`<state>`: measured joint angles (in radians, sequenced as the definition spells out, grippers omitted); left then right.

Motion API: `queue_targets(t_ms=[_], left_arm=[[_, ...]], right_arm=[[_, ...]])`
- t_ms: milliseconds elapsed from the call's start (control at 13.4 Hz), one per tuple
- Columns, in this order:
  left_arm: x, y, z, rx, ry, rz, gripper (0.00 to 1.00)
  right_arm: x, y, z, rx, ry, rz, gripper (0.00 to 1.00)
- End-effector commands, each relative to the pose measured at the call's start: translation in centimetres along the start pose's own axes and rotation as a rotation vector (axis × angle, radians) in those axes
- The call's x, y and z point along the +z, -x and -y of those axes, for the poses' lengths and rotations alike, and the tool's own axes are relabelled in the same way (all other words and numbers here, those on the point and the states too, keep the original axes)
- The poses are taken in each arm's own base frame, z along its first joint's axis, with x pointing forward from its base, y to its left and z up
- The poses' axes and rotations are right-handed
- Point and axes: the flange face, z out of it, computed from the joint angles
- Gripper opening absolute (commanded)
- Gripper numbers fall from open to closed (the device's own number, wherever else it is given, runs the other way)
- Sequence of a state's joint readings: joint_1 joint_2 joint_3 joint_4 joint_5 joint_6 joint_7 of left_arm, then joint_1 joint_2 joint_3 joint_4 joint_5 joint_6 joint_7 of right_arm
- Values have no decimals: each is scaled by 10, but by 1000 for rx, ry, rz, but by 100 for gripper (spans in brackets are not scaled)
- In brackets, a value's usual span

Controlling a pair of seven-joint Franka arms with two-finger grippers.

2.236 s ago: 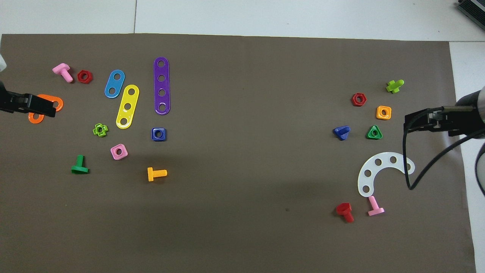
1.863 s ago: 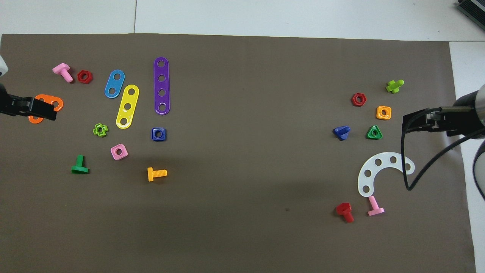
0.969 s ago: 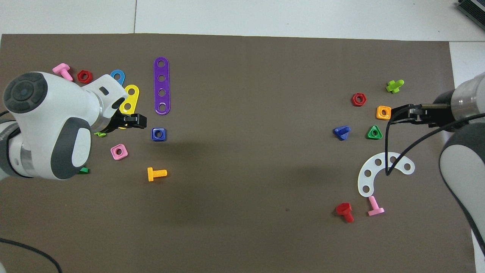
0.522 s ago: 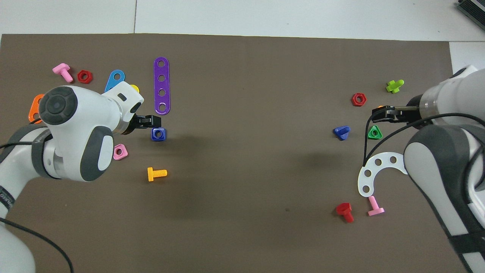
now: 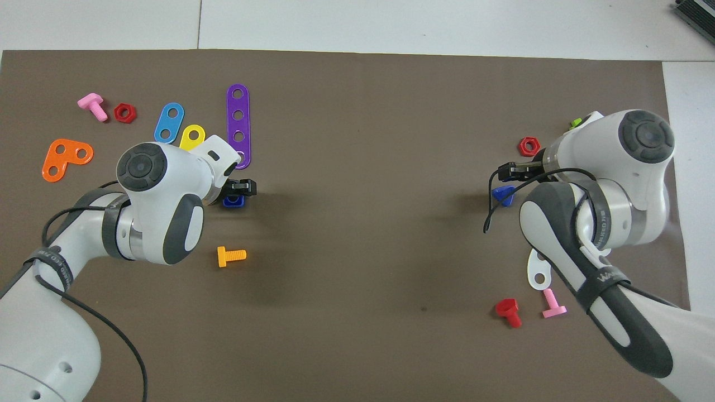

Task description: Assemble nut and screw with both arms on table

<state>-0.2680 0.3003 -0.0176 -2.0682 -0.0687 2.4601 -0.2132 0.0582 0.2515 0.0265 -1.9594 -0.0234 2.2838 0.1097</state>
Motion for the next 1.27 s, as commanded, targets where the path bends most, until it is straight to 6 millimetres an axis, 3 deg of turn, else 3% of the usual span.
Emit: queue_targets(t_ms=[0,149,224,373,596,671,745,820,894,1193], left_arm=[[4,15,3,-14,-6,36,52],[2,15,4,-16,-10,58,12],[1,14,4,-16,-12,66,0],[-2,9,10,-24,-12,67,0],[-13,-1,5,-20,-7,48,0],[-19,-5,1,-14,-6,50,0],[-30,-13,0,-15,-6,60,0],[-45,-21,-4,-12,-6,75,0],[-61,-29,-7,-14,-7,95,0],[-100,-40,-7,-17,-10,136,0]], right_arm=[[17,5,9,-41,-18,-7,79],[25,13,7,-56,-15,7,75],[28,16,8,-57,-15,5,73],[32,20,6,-55,-15,8,72],[35,23,6,-47,-14,14,57],[34,22,7,-45,-14,13,47],[34,22,6,-45,-14,13,31],[34,22,6,-44,-14,11,8],[32,20,8,-54,-14,7,0],[15,7,49,3,-29,-37,0]])
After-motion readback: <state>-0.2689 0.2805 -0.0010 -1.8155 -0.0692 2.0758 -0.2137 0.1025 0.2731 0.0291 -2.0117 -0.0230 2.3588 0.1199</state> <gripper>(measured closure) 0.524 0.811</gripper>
